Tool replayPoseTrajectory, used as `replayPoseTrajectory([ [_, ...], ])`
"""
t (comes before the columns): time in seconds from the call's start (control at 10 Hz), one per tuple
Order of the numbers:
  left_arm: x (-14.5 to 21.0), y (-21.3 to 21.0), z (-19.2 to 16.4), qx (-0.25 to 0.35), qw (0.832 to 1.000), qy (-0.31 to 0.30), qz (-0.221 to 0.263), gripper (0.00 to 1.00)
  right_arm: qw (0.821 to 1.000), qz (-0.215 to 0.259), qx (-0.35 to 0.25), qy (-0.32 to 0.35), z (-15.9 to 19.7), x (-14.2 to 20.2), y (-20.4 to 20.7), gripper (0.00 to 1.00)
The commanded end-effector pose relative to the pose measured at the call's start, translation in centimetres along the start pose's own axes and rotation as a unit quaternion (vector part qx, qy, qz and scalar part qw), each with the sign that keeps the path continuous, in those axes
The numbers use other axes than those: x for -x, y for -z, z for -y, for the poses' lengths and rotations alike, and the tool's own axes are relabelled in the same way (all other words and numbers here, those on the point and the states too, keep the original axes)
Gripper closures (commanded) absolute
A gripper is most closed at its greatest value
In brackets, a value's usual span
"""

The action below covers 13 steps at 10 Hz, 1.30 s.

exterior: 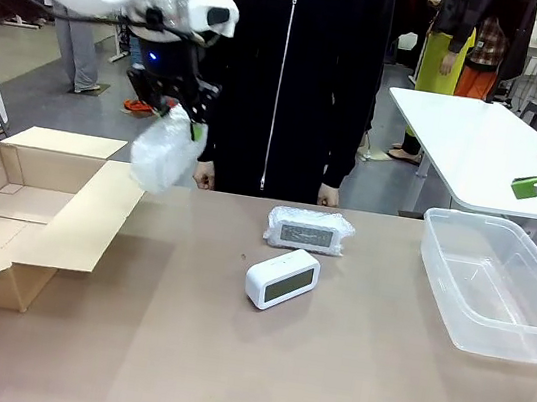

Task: Separate and place wrapped and unwrapped clocks.
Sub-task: If the picked Digital clock is wrapped, place it in the Package Box ; if not, place it in the Organizing box.

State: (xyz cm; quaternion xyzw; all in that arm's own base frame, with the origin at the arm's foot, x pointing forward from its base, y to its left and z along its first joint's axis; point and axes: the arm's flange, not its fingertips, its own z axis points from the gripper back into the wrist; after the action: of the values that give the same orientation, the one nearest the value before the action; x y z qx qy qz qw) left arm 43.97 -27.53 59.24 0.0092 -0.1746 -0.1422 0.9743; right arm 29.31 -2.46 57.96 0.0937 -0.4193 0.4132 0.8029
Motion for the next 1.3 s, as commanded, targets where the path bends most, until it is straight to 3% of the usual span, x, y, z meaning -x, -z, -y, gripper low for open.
replayPoseTrajectory([
  [0.0, 1.2, -2.4, -3.0, -0.008, 1.0, 0.014, 0.011, 0.47, 1.0, 0.004, -0.007, 0.003, 0.0, 0.0, 0.2, 0.0],
  [0.3, 3.4, -5.5, -8.5, -0.047, 0.997, -0.008, 0.067, 0.47, 1.0, 0.004, -0.007, 0.003, 0.0, 0.0, 0.2, 0.0],
  [0.6, 6.7, -6.8, -14.3, -0.093, 0.992, -0.033, 0.082, 0.47, 1.0, 0.004, -0.007, 0.003, 0.0, 0.0, 0.2, 0.0],
  [0.8, 8.3, -6.1, -17.6, -0.128, 0.986, -0.049, 0.091, 0.47, 1.0, 0.004, -0.007, 0.003, 0.0, 0.0, 0.2, 0.0],
  [1.0, 9.9, -4.0, -20.0, -0.115, 0.987, -0.068, 0.085, 0.47, 1.0, 0.004, -0.007, 0.003, 0.0, 0.0, 0.2, 0.0],
  [1.2, 10.9, -1.8, -22.2, -0.106, 0.988, -0.05, 0.096, 0.47, 1.0, 0.004, -0.007, 0.003, 0.0, 0.0, 0.2, 0.0],
])
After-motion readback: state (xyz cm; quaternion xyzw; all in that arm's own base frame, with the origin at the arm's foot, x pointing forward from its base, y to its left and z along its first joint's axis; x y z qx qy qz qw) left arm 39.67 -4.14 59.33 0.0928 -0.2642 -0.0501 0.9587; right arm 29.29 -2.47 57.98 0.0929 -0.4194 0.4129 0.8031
